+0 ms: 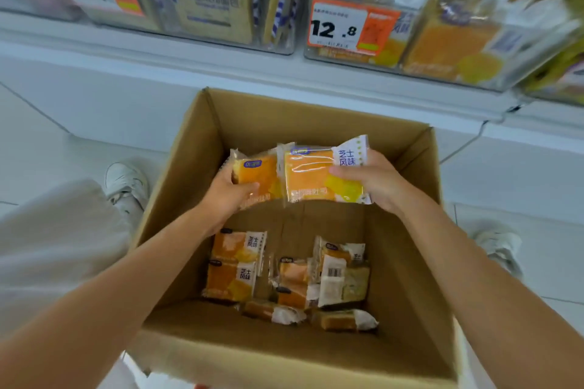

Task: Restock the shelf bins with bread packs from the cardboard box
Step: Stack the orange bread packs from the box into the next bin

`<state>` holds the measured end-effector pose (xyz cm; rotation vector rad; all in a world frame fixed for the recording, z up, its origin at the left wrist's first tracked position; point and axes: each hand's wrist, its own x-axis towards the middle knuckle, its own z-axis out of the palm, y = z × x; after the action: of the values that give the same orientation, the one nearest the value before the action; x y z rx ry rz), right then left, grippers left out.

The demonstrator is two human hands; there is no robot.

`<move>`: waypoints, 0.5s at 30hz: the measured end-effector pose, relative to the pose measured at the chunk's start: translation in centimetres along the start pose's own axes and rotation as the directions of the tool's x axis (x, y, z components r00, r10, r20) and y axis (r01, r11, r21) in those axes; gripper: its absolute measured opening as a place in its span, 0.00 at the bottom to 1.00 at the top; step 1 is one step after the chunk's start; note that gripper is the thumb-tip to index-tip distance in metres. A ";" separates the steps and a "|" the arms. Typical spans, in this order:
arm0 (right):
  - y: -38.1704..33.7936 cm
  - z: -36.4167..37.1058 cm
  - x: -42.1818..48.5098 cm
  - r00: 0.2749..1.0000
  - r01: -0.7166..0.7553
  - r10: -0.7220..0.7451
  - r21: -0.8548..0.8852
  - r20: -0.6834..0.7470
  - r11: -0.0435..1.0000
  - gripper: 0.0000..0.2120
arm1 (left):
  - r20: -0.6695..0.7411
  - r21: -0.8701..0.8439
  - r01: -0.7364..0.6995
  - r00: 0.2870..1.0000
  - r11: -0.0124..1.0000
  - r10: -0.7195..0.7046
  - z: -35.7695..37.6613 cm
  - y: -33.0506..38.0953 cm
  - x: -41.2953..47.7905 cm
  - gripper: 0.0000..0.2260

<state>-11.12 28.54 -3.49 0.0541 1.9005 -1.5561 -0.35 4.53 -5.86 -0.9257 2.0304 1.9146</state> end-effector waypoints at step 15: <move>-19.6 -2.8 -5.5 0.838 0.447 -0.426 -0.019 -0.342 0.894 0.22 | 0.111 0.210 -0.631 0.775 0.747 0.622 4.1 24.7 -3.8 0.18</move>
<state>-16.58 27.39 16.34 -0.1015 2.2446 -2.0184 -12.35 8.69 16.09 -0.1300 2.7130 1.8573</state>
